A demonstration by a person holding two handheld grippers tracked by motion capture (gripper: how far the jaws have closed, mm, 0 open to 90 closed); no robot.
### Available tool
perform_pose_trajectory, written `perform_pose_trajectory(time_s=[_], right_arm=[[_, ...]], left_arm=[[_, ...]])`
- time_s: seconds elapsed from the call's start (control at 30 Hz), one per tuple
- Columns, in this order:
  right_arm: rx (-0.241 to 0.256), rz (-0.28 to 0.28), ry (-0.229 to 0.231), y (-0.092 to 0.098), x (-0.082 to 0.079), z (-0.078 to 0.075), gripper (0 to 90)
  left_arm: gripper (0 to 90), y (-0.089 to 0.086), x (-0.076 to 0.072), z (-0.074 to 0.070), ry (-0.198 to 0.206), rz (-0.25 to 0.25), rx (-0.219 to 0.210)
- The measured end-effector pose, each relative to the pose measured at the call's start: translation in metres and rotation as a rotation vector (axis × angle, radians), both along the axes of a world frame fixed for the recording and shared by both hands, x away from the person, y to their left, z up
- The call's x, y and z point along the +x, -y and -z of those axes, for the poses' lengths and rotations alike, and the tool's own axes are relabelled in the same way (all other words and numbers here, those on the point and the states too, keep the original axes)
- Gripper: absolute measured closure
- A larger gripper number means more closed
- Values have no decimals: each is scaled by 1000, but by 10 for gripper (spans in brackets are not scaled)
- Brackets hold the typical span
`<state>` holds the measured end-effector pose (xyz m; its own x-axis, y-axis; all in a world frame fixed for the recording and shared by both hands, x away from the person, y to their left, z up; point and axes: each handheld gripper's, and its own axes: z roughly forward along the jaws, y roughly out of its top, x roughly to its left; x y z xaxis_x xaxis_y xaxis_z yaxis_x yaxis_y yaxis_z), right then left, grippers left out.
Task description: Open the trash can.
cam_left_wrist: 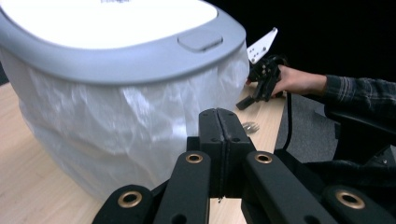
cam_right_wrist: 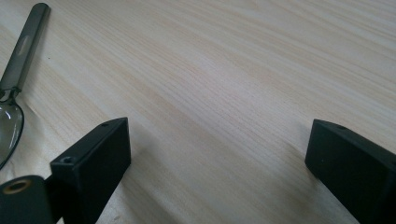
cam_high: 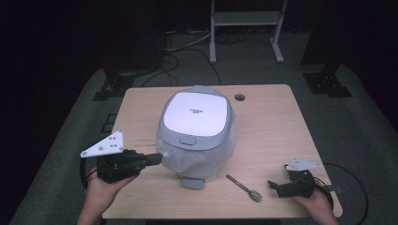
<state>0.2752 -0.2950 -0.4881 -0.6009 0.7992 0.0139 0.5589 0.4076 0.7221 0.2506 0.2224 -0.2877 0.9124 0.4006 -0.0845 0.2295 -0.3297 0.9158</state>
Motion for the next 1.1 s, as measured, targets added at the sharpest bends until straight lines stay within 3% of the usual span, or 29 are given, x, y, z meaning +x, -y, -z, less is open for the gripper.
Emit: perform_pose_trajectory(time_s=[0.73,1.1], right_arm=[[0,0,0,0,0,0,58],[0,0,0,0,0,0,58]], left_arm=[[890,27,19,-31,62,40,-33],[890,44,28,-32,69,58,-28]])
